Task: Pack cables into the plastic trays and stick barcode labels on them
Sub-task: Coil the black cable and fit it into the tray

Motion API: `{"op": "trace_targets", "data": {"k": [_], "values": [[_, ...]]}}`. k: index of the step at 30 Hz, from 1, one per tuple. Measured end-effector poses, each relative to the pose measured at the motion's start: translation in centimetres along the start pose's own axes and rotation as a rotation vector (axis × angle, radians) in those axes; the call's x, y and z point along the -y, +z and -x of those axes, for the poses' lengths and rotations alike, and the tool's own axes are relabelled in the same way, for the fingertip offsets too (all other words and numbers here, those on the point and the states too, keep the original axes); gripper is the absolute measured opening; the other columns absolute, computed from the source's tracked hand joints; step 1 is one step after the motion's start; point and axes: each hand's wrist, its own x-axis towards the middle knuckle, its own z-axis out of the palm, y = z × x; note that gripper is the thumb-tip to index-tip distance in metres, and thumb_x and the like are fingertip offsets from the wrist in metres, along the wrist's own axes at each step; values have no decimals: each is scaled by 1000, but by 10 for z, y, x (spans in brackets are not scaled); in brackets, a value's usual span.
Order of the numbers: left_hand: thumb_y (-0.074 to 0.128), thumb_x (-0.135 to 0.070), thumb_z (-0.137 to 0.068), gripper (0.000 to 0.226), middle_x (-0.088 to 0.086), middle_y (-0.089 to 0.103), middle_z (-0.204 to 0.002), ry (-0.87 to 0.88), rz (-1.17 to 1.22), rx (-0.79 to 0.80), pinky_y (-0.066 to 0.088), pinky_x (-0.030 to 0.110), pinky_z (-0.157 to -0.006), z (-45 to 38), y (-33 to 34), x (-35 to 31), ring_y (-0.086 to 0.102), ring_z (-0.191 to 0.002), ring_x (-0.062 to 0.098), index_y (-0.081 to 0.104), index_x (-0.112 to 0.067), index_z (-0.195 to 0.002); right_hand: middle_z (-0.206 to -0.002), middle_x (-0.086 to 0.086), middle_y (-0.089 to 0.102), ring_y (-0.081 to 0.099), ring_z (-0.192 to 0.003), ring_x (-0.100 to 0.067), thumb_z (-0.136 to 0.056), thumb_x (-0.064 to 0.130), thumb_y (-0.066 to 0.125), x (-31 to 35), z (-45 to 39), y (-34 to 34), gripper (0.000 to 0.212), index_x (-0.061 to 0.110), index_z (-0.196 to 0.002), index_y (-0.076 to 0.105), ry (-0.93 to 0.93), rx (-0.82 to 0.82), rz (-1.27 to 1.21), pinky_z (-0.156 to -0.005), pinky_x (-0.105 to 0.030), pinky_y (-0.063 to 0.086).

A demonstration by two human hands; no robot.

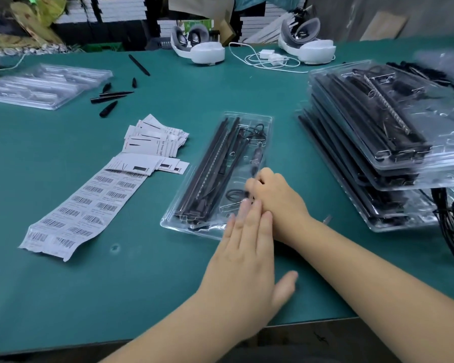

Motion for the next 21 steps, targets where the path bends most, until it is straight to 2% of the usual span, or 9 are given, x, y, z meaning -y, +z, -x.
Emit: {"op": "trace_targets", "data": {"k": [2, 3, 5, 9, 11, 13, 16, 18, 21], "values": [[26, -61, -83, 93, 21, 9, -157, -49, 42, 17, 8, 44, -119, -8, -2, 5, 3, -146, 34, 8, 3, -149, -110, 2, 32, 35, -100, -20, -92, 32, 48, -2, 0, 1, 20, 21, -108, 51, -10, -6, -58, -63, -28, 31], [16, -61, -84, 91, 17, -7, -159, -57, 20, 21, -9, 37, -118, -11, -1, 10, -13, -146, 29, -7, -3, -149, -114, 1, 34, 36, -101, -20, -93, 33, 47, -3, 0, 1, 19, 22, -108, 52, -16, -6, -80, -66, -29, 33], [18, -61, -91, 84, 13, -24, -156, -44, -46, 51, -23, 31, -111, -14, 5, 19, -26, -142, 25, -12, -10, -151, -116, 0, 35, 37, -104, -21, -92, 28, 47, -5, 0, 1, 17, 24, -108, 53, -35, 0, -113, -72, -31, 38], [22, -69, -87, 87, 11, -22, -158, -77, -100, 97, -1, 32, -117, -17, 9, 23, -11, -148, 21, -5, -18, -152, -109, 2, 33, 36, -102, -21, -90, 24, 48, -9, -2, -1, 20, 28, -108, 57, -88, 30, -159, -83, -36, 42], [12, -76, -78, 93, 9, -22, -158, -75, -85, 129, -3, 33, -117, -15, 11, 24, -14, -147, 21, -17, -24, -150, -104, 4, 32, 38, -100, -21, -89, 22, 50, -13, -4, -2, 18, 30, -103, 59, -111, 39, -169, -79, -32, 39], [6, -79, -72, 94, 6, -21, -158, -52, -59, 173, -14, 34, -115, -14, 8, 27, -21, -145, 21, -30, -30, -144, -101, 5, 33, 40, -99, -21, -88, 18, 51, -17, -6, -3, 20, 31, -101, 61, -123, 57, -190, -76, -28, 36], [5, -78, -71, 93, 4, -16, -159, -18, -71, 207, -13, 33, -116, -14, 5, 32, -18, -145, 18, -34, -27, -139, -99, 5, 35, 41, -103, -20, -86, 12, 53, -19, -10, -3, 30, 28, -108, 64, -112, 96, -249, -86, -28, 36], [4, -77, -70, 100, 6, -11, -160, -19, -108, 202, -6, 32, -117, -16, 5, 31, -11, -146, 17, -29, -19, -144, -102, 4, 37, 40, -105, -14, -86, 12, 57, -20, -12, -7, 39, 28, -121, 62, -112, 133, -310, -93, -20, 32], [4, -78, -67, 109, 6, -1, -160, -46, -122, 189, -3, 30, -117, -19, 7, 29, -3, -146, 17, -17, -11, -150, -115, 3, 41, 38, -110, -4, -87, 19, 65, -32, -13, -19, 60, 24, -141, 42, -158, 267, -361, -88, 1, 22]]}}
